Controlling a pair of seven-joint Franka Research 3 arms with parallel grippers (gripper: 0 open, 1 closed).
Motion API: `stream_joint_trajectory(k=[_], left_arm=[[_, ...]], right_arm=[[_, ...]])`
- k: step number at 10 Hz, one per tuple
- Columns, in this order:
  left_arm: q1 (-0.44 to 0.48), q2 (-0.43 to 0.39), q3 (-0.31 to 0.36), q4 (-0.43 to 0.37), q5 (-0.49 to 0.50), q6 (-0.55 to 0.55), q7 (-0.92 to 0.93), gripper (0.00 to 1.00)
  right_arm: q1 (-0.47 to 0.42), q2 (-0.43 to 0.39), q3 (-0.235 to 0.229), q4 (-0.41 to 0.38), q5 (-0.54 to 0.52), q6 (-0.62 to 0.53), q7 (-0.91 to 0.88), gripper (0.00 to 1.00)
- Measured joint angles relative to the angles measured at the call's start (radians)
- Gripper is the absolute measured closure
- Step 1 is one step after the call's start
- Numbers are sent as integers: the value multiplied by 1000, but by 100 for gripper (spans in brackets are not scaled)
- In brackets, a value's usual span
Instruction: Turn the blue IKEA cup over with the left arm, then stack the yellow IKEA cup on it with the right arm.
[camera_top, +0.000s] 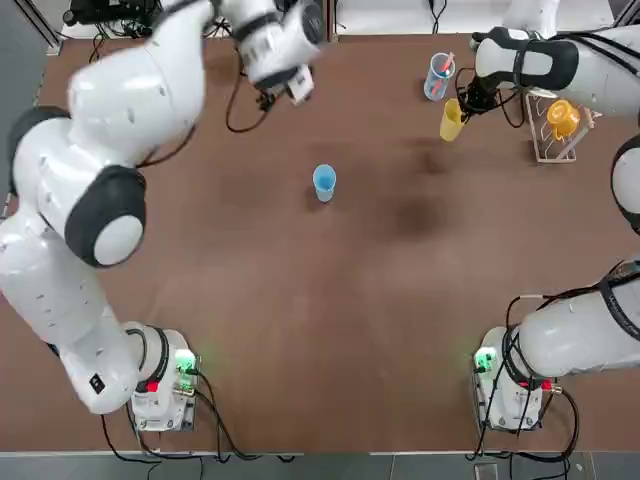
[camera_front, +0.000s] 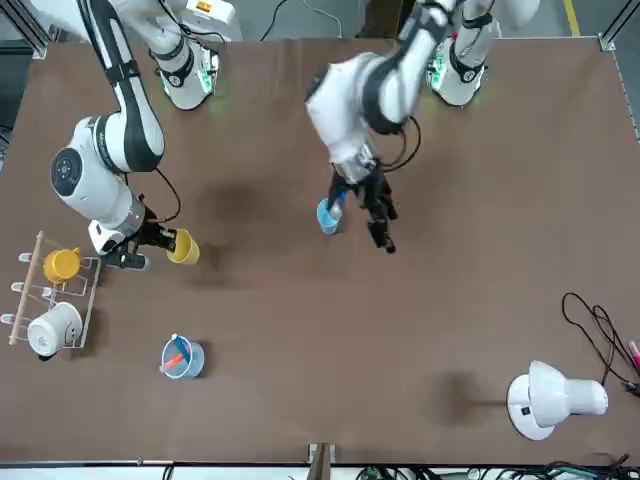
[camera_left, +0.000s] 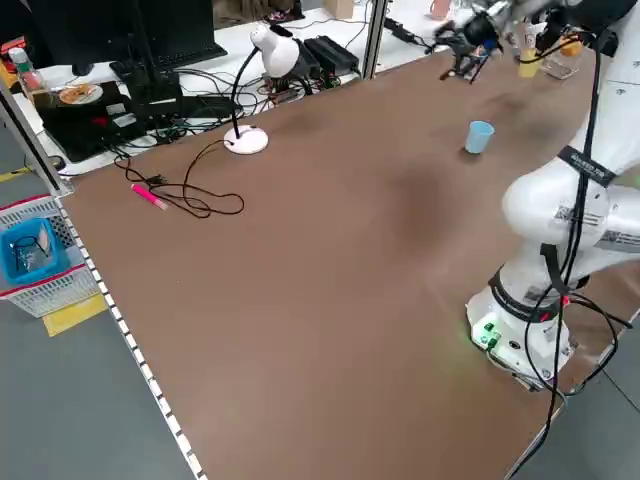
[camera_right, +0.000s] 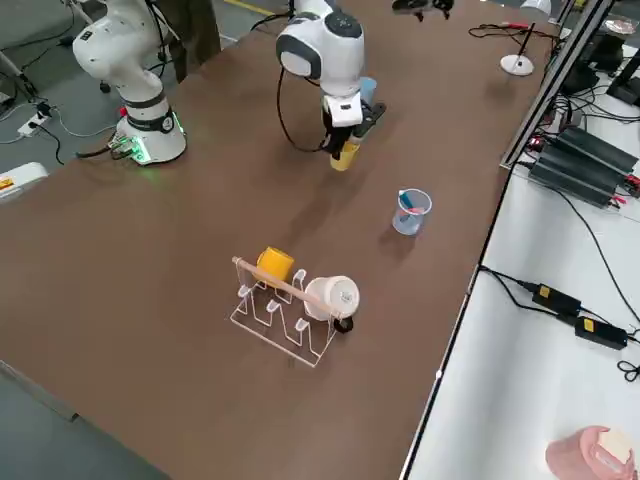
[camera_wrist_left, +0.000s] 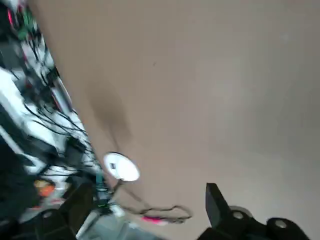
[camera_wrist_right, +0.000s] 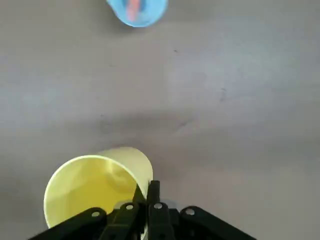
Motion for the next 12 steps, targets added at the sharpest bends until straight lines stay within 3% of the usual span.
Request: stream_joint_trajectory(k=[3,5,9,12], left_arm=[[251,-119,1,-5,-287,74,3,1],[368,-214,0,-8,-412,64,-94,1],[570,-376,3,1,-581,-222,-319,1],[594,-425,2,42,-592,-305,-374,1]], right_arm=[[72,-6,0,88,46,-76,18,96],[127,-6,1,123,51,-81,79,96],[222,38,28,212,52,-81,226,96],[293,114,45,293,52,-78,327,96]])
